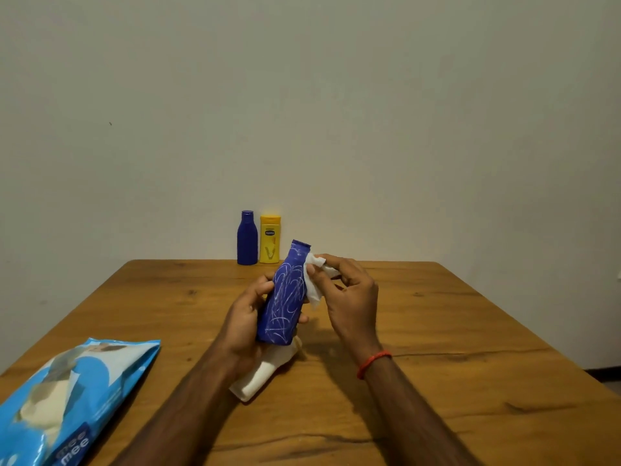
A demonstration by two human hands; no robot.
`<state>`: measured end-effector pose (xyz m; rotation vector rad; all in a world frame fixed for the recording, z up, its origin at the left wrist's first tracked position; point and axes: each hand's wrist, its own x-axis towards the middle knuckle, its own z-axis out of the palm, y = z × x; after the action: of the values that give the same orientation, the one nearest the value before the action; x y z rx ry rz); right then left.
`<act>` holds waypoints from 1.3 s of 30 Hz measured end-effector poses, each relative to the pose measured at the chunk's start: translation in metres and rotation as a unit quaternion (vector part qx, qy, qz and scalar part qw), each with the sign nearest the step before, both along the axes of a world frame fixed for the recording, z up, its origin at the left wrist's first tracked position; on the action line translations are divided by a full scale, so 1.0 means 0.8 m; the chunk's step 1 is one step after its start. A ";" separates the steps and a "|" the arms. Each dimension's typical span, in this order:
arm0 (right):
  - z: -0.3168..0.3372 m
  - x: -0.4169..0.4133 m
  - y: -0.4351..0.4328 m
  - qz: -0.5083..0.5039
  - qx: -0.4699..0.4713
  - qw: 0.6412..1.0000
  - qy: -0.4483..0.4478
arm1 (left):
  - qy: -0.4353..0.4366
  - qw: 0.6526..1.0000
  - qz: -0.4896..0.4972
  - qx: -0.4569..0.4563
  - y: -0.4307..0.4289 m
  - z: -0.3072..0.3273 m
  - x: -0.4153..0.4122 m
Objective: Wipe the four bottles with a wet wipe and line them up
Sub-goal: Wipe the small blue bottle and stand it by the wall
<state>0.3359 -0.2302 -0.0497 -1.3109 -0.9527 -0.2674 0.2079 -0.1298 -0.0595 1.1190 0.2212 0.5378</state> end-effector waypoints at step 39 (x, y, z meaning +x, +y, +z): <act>0.024 -0.036 -0.002 -0.010 -0.130 0.959 -0.252 | -0.040 0.995 0.008 -0.089 -0.018 0.015 -0.003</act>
<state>0.3075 -0.2318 -0.0304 -1.5264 -1.4419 -0.5218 0.2052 -0.1443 -0.0473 0.9216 0.2051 0.5648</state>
